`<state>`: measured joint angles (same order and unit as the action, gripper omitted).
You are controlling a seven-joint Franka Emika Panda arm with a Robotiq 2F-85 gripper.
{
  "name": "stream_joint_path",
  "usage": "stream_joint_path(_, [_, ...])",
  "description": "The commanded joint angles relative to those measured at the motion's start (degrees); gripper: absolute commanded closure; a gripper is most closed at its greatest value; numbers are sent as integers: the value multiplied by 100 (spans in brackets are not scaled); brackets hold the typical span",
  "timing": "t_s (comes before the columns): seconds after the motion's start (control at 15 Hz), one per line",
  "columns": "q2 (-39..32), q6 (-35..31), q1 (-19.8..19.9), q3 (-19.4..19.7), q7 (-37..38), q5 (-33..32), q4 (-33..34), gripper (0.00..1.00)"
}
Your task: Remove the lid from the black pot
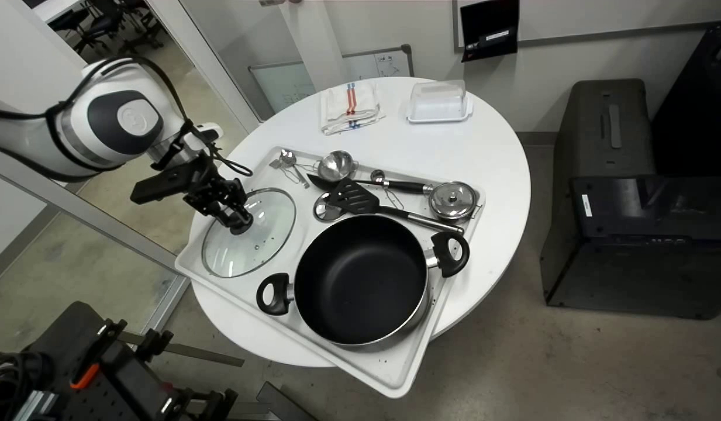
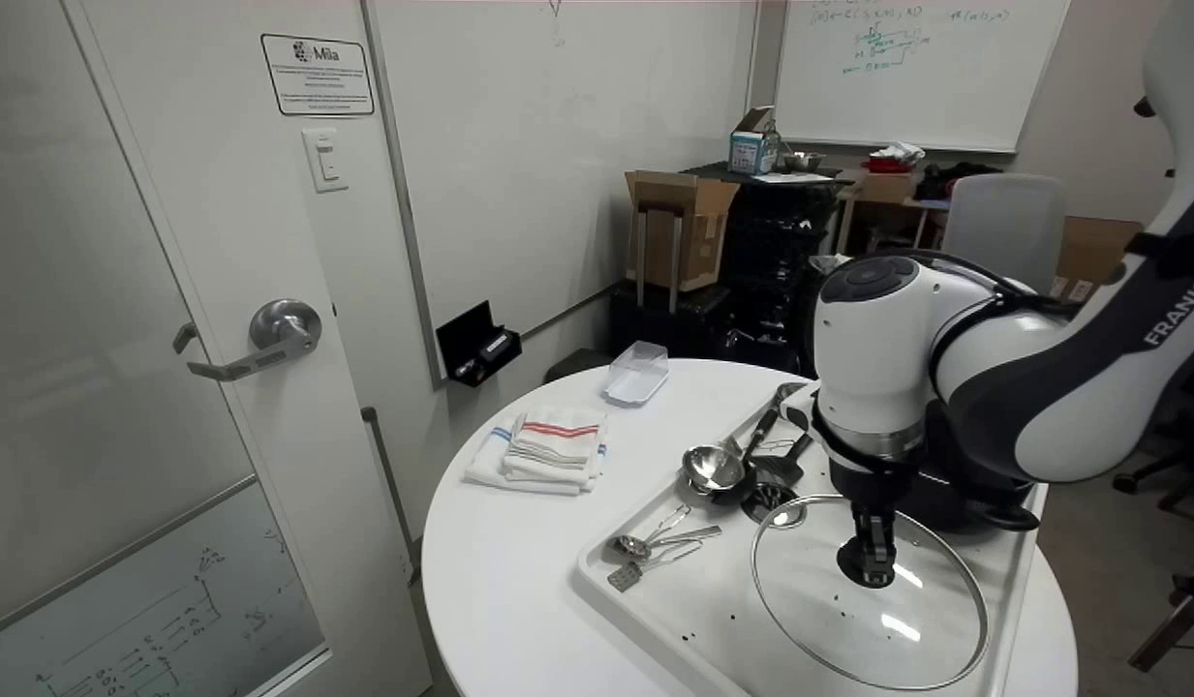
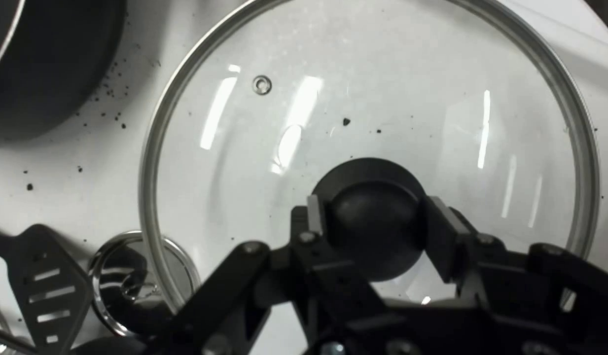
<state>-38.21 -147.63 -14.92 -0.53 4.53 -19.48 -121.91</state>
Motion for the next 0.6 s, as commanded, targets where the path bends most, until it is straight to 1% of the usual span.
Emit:
stream_joint_path(0.0, [-318, -298, -14, 87, -226, -119, 388, 75])
stream_joint_path(0.2, [-623, -442, -28, 166, -349, -121, 648, 75])
stream_joint_path(0.53, [-1053, -488, 13, 213, -549, -61, 995, 75])
